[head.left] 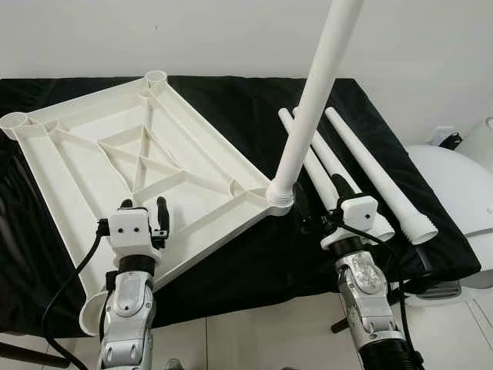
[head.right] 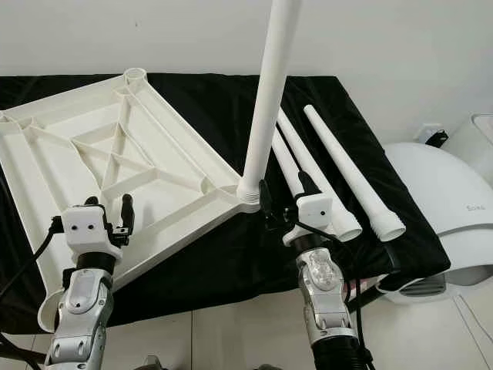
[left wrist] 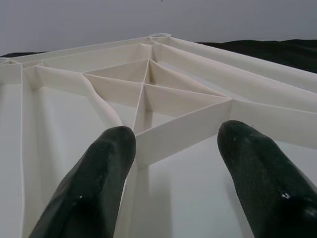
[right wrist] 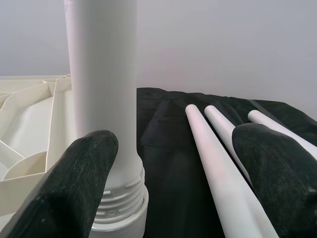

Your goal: Building children table

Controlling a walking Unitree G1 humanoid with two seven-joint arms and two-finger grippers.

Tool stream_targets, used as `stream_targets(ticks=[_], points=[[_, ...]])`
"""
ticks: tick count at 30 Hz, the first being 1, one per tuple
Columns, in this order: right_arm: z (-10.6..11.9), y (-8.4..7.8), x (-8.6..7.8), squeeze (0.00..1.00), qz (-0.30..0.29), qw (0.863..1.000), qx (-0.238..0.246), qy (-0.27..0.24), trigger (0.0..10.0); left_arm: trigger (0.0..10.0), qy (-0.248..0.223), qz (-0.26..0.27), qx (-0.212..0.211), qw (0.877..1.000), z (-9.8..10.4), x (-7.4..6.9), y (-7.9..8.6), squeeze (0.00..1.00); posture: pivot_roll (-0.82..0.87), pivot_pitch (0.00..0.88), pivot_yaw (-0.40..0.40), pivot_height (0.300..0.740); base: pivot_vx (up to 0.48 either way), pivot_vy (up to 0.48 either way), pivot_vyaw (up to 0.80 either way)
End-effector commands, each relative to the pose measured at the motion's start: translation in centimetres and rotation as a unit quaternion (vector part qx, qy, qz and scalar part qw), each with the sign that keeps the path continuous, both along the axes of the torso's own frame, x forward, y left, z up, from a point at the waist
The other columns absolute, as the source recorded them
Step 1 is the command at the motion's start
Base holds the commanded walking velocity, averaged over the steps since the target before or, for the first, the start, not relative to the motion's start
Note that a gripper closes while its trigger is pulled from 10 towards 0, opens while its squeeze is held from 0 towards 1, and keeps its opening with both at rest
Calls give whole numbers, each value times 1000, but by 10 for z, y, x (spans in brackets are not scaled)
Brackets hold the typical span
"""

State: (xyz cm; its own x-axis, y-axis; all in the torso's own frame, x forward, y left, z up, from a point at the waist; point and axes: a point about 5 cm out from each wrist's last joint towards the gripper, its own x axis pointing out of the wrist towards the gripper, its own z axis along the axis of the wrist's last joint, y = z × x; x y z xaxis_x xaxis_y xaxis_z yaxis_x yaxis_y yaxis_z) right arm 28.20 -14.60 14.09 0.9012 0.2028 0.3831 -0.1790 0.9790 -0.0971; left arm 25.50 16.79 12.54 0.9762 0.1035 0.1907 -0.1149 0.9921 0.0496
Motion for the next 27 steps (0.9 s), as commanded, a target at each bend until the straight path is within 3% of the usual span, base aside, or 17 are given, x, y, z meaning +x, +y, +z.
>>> stream_targets(ticks=[1, 27], points=[[0, -3, 0, 0, -3, 1000, -2, 1, 10000, 10000, 34, 4, -8, 999, -13, -3, -2, 0, 52, 109, -69, 740, 0, 0, 0], [1, -3, -1, 0, -10, 1000, 0, -3, 10000, 10000, 31, -12, 3, 999, -9, 2, -3, 0, 49, 112, -52, 740, 0, 0, 0]])
